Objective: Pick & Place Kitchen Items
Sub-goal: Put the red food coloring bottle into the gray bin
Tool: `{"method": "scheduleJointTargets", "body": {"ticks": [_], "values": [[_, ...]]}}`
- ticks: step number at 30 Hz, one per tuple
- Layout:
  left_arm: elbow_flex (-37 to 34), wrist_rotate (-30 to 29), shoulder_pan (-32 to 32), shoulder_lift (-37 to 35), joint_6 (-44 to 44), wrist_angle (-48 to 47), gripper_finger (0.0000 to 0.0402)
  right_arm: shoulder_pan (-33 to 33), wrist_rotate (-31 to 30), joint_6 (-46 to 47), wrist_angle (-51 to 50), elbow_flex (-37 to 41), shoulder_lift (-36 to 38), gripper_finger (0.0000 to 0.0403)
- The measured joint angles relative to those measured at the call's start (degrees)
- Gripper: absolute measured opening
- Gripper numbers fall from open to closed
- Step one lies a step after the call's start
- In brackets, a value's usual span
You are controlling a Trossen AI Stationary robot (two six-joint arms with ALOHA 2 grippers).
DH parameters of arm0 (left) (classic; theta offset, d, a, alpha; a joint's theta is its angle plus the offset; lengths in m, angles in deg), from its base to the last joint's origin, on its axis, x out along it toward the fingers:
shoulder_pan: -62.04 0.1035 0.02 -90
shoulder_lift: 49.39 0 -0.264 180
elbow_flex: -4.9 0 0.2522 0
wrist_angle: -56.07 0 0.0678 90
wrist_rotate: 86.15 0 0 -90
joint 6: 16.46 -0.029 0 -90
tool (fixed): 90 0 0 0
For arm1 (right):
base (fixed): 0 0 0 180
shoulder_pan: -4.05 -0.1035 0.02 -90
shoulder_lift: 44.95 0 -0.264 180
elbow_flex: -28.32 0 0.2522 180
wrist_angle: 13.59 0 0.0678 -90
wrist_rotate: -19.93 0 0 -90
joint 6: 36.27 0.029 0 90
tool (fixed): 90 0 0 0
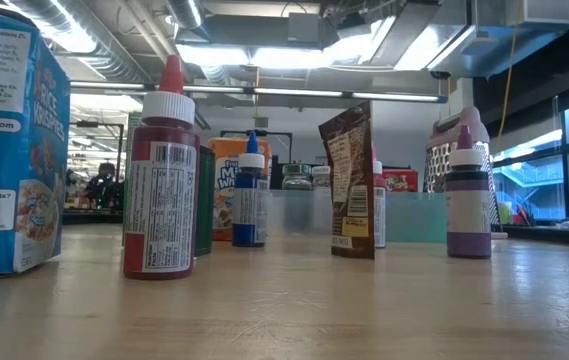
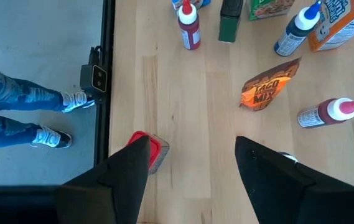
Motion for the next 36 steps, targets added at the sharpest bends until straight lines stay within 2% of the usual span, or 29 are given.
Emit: {"method": "scheduleJointTargets", "body": {"ticks": [17,36], "values": [[-4.1,-0.1,-0.1,0.0,-2.0,4.2,0.0239,0.3,0.0,0.0,0.0,0.0,0.0,0.0238],[-4.2,-1.5,-0.9,0.0,-1.5,5.4,0.0239,0.3,0.0,0.2,0.3,0.0,0.0,0.0238]]}}
